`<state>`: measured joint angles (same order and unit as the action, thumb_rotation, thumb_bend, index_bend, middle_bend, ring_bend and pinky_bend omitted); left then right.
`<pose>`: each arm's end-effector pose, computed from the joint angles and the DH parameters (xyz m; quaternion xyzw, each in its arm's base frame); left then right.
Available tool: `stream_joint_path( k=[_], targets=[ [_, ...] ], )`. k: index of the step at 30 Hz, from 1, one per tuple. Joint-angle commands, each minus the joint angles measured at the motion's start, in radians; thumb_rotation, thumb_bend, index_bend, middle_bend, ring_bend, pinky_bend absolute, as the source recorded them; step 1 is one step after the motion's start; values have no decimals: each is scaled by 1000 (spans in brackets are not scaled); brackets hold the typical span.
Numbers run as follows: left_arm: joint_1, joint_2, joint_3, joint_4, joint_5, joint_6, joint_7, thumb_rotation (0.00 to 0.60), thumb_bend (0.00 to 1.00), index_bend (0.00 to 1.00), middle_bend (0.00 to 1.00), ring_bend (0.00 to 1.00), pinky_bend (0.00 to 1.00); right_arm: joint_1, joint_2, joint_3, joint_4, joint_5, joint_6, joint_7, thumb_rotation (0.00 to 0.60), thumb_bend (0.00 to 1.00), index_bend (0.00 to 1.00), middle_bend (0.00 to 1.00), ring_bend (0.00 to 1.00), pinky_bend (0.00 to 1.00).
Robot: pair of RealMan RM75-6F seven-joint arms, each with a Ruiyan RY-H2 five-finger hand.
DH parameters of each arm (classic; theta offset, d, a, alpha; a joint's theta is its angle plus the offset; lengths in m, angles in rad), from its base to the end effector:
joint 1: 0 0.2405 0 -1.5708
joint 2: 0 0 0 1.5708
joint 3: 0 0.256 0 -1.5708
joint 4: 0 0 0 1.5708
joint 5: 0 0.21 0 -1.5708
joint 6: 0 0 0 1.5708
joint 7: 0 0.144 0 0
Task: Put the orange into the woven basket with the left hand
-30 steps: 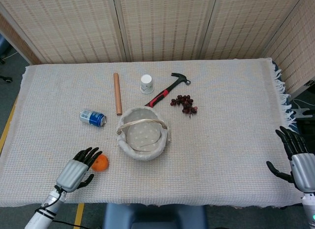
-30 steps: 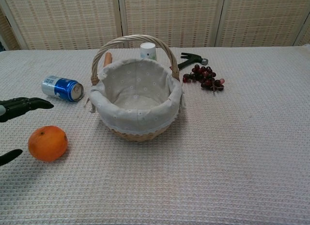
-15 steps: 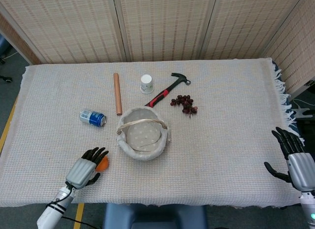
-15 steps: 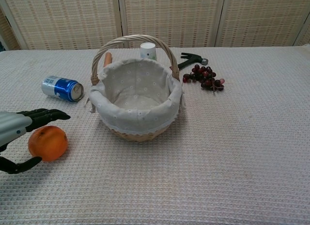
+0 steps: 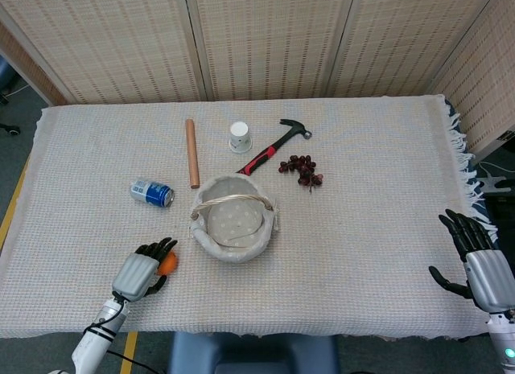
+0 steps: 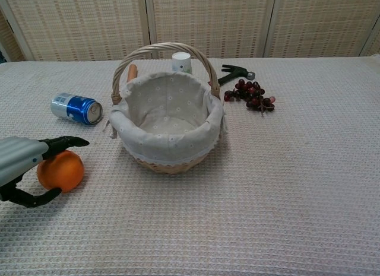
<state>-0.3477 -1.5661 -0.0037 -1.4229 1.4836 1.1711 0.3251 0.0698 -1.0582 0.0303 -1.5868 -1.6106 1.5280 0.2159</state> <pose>-0.2441 0.2300 -0.0190 -0.7478 -0.3540 -0.3356 0.4504 -0.3076 -0.1721 0.1772 0.5944 -0.4022 0.4455 0.5352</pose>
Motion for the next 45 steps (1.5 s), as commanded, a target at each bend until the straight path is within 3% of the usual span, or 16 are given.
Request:
stream_joint_path(
  k=[1,7,13,19,25,36,45],
  targets=[
    [5,-19,-5,23,10,27,-13,600,403,211,241,368,414,1,-1,0,-1,1,-1,-2,600,160,0,0,0,61],
    [18,-22,-29,40,16,98,20,600,400,309,337,462,475,3,0,-3,-2,0,-7,-4,600,160,0,0,0,61],
    [49,-18,-145,46,-1,299,181,600,400,386,378,491,499,7,3,-12,-3,-8,-18,-16,600,160,0,0,0,61],
    [16,97,-221,-102,-32,281,180,600,400,395,388,492,500,5,3,-14,-3,-12,-13,-15,600,160,0,0,0,61],
    [-4,131,-199,-259,-30,232,166,600,399,395,389,495,501,8,4,-15,-3,-11,-17,-12,600,159,0,0,0,61],
    [-66,-17,-184,-342,-16,208,263,600,398,395,390,496,511,14,7,-17,-1,-8,-30,-4,600,160,0,0,0,61],
    [-133,-190,-209,-284,-48,185,360,600,397,395,392,495,517,20,12,-21,0,-6,-43,6,600,160,0,0,0,61]
  ],
)
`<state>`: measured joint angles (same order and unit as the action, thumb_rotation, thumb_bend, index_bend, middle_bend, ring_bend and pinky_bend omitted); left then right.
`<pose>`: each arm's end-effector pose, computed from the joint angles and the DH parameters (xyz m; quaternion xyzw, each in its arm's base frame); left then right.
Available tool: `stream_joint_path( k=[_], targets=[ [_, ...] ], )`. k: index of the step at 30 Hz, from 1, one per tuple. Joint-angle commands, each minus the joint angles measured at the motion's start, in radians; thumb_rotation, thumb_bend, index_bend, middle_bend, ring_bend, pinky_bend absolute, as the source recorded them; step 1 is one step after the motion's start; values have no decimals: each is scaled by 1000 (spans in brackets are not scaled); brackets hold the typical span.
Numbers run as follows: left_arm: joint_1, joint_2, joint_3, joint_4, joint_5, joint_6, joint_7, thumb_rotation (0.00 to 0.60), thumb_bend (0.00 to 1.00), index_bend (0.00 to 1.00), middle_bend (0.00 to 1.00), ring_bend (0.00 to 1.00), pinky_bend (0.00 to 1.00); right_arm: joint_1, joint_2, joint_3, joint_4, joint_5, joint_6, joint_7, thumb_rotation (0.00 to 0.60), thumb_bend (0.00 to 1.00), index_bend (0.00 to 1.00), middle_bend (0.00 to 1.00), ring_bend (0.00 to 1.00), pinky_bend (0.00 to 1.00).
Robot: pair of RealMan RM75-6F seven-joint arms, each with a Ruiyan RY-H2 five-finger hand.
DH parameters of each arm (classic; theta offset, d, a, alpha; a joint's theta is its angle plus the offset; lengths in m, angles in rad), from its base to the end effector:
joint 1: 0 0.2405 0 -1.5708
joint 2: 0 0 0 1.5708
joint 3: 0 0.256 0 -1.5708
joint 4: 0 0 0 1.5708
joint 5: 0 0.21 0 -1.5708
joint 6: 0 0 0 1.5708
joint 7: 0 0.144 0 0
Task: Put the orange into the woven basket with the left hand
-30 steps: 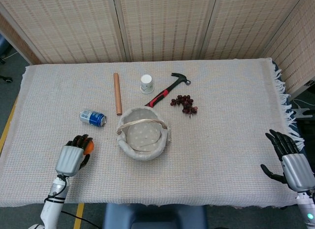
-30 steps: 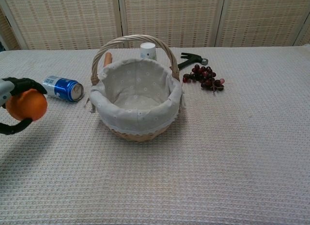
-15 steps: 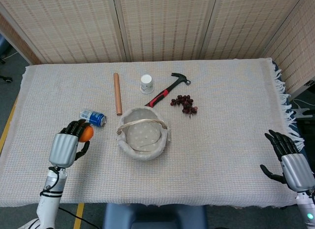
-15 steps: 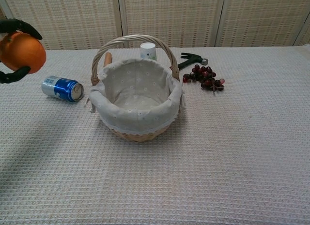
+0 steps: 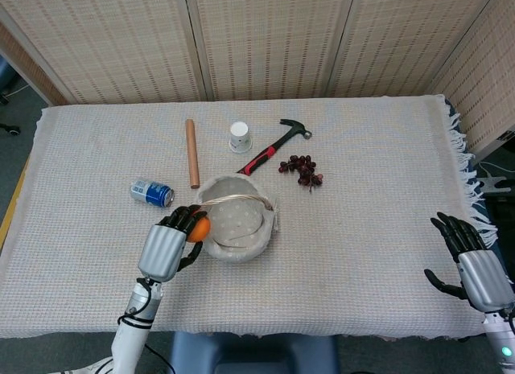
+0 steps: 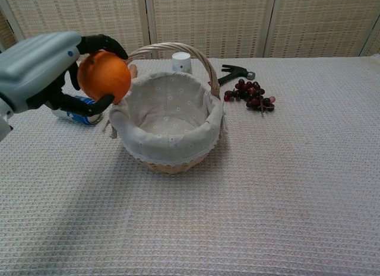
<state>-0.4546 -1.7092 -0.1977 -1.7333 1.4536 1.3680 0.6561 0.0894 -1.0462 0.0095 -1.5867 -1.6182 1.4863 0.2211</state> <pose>-0.1014 0.2546 0.0039 -0.6537 -0.2984 -0.5018 0.4814 -0.3089 -0.1737 0.1726 0.6116 -0.4126 0.4285 0.5216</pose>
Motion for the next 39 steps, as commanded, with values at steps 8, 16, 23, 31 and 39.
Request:
stream_joint_path(
  k=[8,16,23,31,39],
  targets=[
    [-76,-131,-52,106,-60,-25,88,600,399,395,394,498,528,5,6,-1,1,3,-8,13,600,159,0,0,0,61],
    [-84,-152,-43,171,-53,3,112,600,399,226,290,420,516,9,6,-3,0,6,-18,8,600,159,0,0,0,61],
    [-79,-95,-31,109,-89,-32,91,600,383,50,123,231,403,12,5,-5,-6,10,-28,-2,600,159,0,0,0,61],
    [-77,-48,-23,56,-120,-46,97,600,376,0,56,141,316,15,4,-5,-9,14,-35,-10,600,159,0,0,0,61],
    [-71,-26,-16,43,-122,-22,100,600,376,0,30,122,284,17,3,-7,-10,16,-40,-17,600,160,0,0,0,61]
  ],
)
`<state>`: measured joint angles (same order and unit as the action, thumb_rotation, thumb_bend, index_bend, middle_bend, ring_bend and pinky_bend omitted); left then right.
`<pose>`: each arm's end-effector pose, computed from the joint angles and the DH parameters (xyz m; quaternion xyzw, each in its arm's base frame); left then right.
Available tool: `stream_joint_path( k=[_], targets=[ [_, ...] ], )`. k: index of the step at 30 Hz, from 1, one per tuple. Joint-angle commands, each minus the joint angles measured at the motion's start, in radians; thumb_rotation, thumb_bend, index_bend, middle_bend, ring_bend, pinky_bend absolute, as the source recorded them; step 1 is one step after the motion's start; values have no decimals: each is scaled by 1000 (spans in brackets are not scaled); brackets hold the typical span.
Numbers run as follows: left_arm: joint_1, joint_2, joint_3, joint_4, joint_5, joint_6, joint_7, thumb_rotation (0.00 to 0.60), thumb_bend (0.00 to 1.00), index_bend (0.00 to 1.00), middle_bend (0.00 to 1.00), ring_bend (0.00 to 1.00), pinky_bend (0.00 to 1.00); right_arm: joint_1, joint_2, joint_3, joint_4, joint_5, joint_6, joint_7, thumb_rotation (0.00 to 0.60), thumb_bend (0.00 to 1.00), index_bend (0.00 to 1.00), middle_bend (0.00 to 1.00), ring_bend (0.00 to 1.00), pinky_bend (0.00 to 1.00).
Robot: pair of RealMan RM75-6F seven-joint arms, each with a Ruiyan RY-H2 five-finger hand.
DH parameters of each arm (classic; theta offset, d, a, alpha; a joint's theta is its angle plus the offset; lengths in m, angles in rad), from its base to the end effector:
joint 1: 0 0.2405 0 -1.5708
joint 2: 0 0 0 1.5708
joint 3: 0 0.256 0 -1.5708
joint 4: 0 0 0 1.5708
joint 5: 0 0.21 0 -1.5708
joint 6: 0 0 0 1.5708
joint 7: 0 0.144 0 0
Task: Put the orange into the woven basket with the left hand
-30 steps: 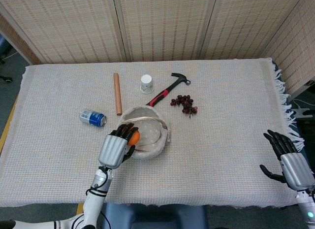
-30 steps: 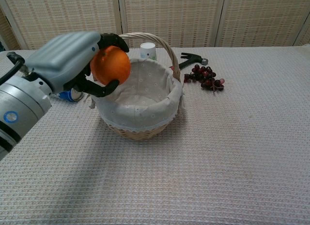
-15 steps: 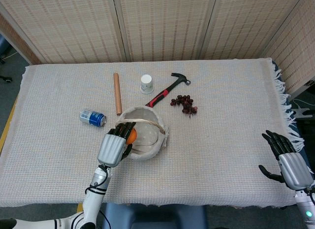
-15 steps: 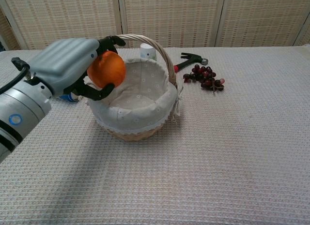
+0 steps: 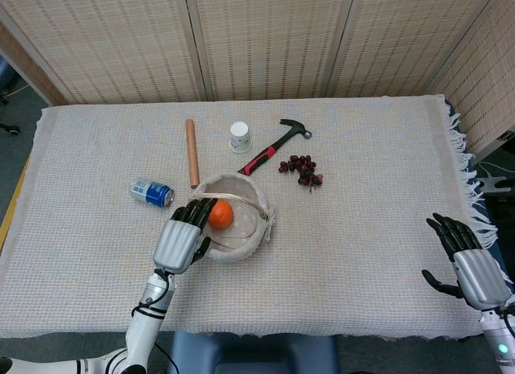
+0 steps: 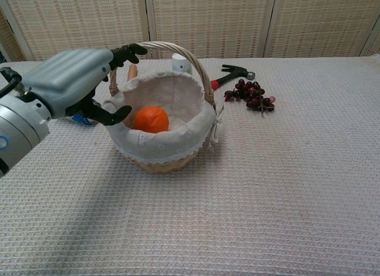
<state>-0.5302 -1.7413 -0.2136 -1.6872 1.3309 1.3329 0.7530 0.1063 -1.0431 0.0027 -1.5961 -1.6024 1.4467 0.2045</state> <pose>-0.0971 0.2714 -0.0124 -0.6782 -0.2901 -0.4566 0.4973 -0.3097 -0.1773 0.1679 0.6193 -0.4208 0.4127 0.5187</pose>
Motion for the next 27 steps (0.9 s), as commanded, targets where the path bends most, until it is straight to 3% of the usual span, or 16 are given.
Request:
stream_joint_path(
  k=[1,4,7,11,14,17,22,27],
  targets=[
    [10,13,3,-6,3,23,13,600,375,0,32,122,285,0,1,0,-1,1,-2,-1,600,160,0,0,0,61],
    [30,69,26,-43,-3,33,53,600,377,53,69,123,295,2,2,0,-2,2,-4,-1,600,160,0,0,0,61],
    [67,179,76,-110,-3,26,51,600,374,110,101,127,301,5,3,-3,-3,-1,-10,-1,600,160,0,0,0,61],
    [123,369,164,-149,35,10,-49,600,371,116,121,141,304,8,0,-7,-4,-4,-18,-14,600,159,0,0,0,61],
    [157,443,204,-107,66,19,-132,600,370,116,120,141,302,10,-3,-9,-6,-6,-22,-25,600,160,0,0,0,61],
    [170,458,214,-83,78,27,-170,600,369,116,119,140,298,10,-5,-9,-6,-7,-21,-32,600,160,0,0,0,61],
    [247,460,242,105,136,116,-381,600,369,108,119,141,267,-2,-22,-12,-2,-21,7,-63,600,160,0,0,0,61],
    [270,432,250,229,189,150,-464,600,375,108,122,140,240,-18,-23,-15,0,-34,41,-65,600,159,0,0,0,61]
  ],
)
